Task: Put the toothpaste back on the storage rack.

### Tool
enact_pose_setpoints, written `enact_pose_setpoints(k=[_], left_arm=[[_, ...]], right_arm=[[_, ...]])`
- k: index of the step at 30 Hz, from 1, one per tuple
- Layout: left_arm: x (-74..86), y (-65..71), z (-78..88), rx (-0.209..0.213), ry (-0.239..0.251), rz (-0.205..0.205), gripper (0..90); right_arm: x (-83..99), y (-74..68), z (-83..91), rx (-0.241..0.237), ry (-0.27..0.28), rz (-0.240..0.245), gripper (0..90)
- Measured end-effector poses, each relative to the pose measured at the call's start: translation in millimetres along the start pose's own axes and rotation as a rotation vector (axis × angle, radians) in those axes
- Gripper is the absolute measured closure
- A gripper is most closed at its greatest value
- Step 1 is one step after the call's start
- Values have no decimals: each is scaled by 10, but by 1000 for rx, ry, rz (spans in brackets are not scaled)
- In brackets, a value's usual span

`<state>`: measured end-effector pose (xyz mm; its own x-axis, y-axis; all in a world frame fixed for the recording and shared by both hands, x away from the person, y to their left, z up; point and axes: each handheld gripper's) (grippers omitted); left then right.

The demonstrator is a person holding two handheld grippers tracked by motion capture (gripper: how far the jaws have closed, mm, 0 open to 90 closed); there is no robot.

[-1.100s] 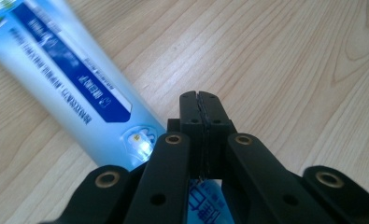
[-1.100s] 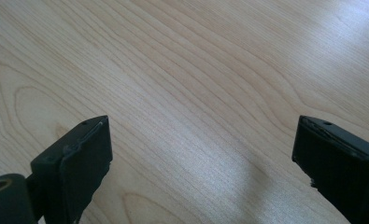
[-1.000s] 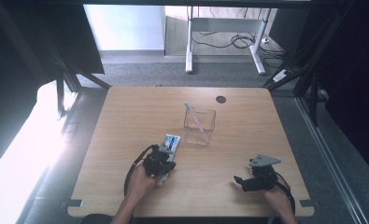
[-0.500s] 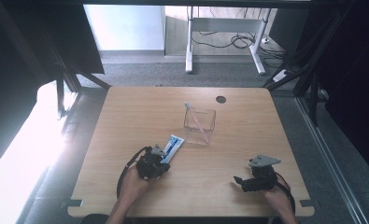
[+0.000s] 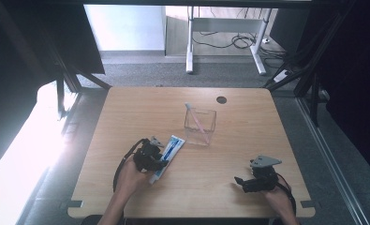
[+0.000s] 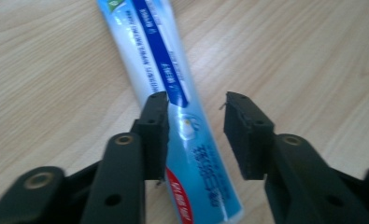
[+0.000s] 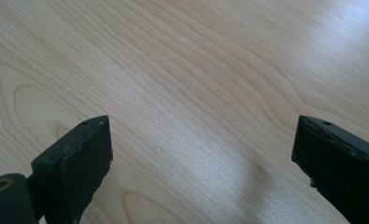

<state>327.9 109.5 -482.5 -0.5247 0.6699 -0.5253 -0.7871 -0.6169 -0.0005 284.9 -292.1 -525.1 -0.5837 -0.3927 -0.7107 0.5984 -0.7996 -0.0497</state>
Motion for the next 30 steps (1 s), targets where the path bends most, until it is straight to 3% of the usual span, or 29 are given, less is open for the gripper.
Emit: enact_pose_setpoints(k=[4,11,24,30], left_arm=[[-92,-55,-66,3,-51,24,519],[-225,-113,-204,-5,-108,68,515],[-286,-163,-438,1,-186,119,448],[-291,-174,-449,19,-202,146,511]], right_arm=[[-1,1,4,0,4,-1,56],[1,15,9,-1,6,-2,56],[1,10,5,-3,3,2,57],[2,15,6,-2,5,2,58]])
Point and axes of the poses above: each handheld gripper's, and its own axes: z roughly backward along the jaws, x roughly out of its underside, y roughly to its right, and after that the axes turned 9 degrees about -z, right-handed
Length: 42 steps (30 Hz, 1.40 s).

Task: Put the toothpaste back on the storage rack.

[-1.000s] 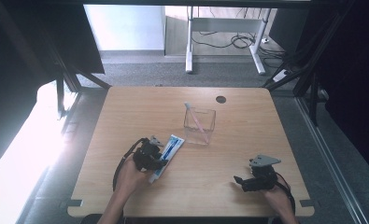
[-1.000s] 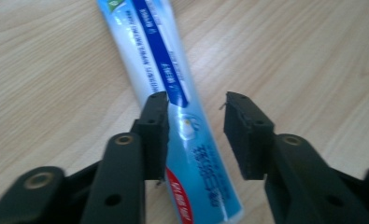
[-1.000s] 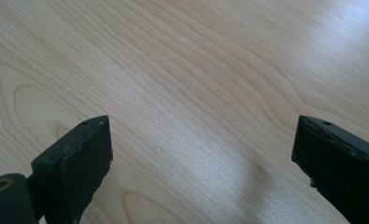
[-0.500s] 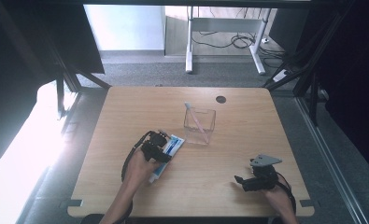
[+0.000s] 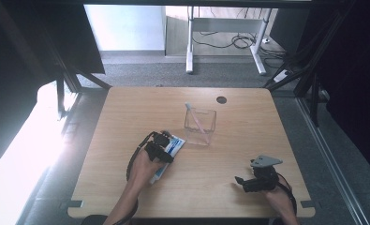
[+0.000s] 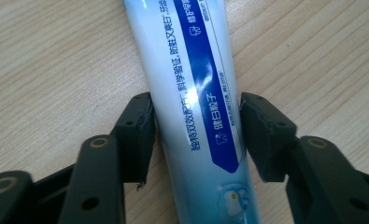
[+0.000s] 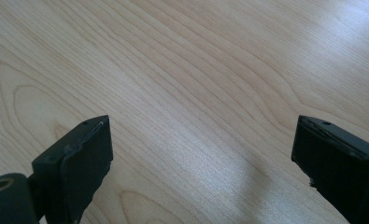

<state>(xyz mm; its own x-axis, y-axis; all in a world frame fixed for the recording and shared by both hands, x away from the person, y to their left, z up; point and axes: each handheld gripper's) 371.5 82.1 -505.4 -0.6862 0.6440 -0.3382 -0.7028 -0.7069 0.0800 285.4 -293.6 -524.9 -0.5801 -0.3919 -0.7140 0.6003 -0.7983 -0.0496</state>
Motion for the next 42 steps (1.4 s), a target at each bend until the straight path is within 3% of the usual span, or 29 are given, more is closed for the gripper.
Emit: enact_pose_setpoints(k=[5,12,22,32,42], left_arm=[[-6,11,49,1,-5,-23,649],[21,0,92,7,8,-49,717],[151,-72,198,31,76,-45,726],[221,-96,396,22,143,-86,724],[247,-140,551,22,187,-115,724]], right_arm=[[0,-9,0,-1,-3,3,58],[4,6,2,2,-1,-3,60],[10,14,-6,0,-5,-7,60],[34,31,-42,-22,-29,-19,52],[30,22,-46,-55,-4,-36,0]])
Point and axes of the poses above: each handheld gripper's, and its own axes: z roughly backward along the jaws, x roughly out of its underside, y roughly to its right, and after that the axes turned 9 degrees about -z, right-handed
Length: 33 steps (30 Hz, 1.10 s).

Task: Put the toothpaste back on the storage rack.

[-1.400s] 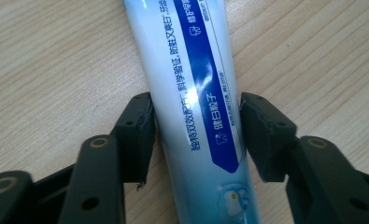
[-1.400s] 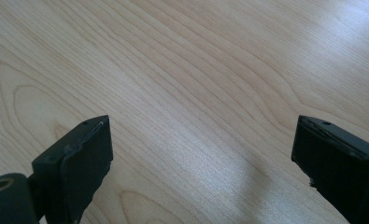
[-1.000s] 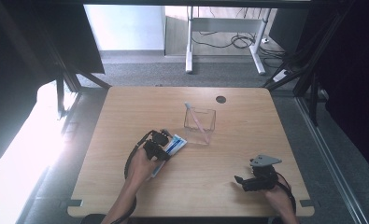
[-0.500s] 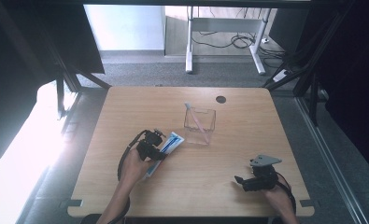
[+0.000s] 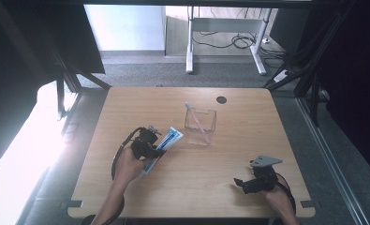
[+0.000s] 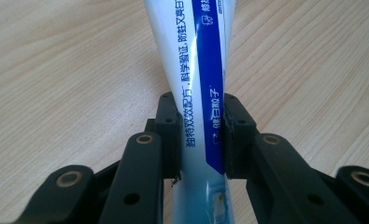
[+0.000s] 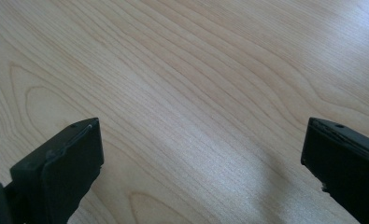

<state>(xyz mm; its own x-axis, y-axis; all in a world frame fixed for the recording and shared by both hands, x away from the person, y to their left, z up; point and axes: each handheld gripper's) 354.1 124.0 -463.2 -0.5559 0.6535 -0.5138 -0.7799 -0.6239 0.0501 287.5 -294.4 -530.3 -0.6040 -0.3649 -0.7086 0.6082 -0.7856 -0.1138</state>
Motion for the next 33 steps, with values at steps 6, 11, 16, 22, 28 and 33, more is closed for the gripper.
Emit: enact_pose_setpoints(k=[6,11,16,22,28,33], left_arm=[[-3,-7,113,7,37,-25,724],[-29,12,230,13,77,-39,724],[-89,27,326,17,114,-57,724],[-210,58,407,13,149,-76,724],[-367,91,429,4,172,-103,724],[-499,110,407,-2,184,-116,724]], right_arm=[[0,-3,-6,-8,4,-8,0],[5,-6,-17,-3,-6,-7,0],[-1,-4,-10,2,7,-2,0],[2,-4,-18,3,2,-2,0],[4,-5,-19,2,-3,1,0],[5,0,-18,2,-3,0,0]])
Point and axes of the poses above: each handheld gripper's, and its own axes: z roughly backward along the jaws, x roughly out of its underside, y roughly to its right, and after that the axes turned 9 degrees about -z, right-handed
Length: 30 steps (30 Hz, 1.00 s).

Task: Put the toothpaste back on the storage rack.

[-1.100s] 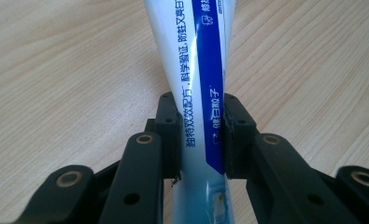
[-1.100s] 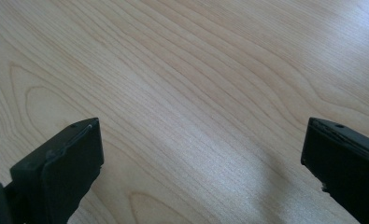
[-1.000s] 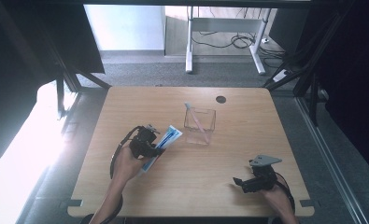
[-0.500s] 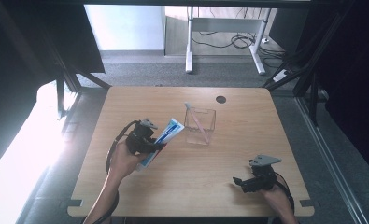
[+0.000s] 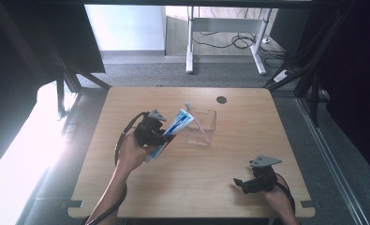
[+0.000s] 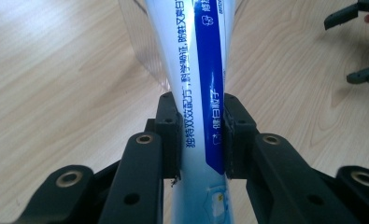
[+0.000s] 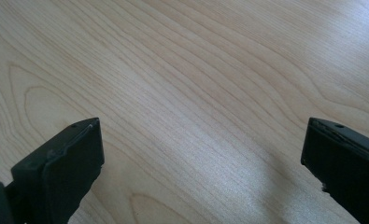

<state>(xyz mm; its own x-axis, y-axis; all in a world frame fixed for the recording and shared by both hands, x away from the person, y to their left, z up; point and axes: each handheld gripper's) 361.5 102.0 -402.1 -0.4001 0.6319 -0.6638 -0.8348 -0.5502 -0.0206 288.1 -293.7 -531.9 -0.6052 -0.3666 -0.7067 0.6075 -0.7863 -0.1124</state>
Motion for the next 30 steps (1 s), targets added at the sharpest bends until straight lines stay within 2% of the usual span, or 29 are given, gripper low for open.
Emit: enact_pose_setpoints(k=[8,30], left_arm=[[-202,-13,-83,0,24,-19,724],[-697,-58,-298,-2,99,-35,725]], right_arm=[[1,-4,-8,-5,-4,5,0],[0,-5,-5,-12,-5,10,0]])
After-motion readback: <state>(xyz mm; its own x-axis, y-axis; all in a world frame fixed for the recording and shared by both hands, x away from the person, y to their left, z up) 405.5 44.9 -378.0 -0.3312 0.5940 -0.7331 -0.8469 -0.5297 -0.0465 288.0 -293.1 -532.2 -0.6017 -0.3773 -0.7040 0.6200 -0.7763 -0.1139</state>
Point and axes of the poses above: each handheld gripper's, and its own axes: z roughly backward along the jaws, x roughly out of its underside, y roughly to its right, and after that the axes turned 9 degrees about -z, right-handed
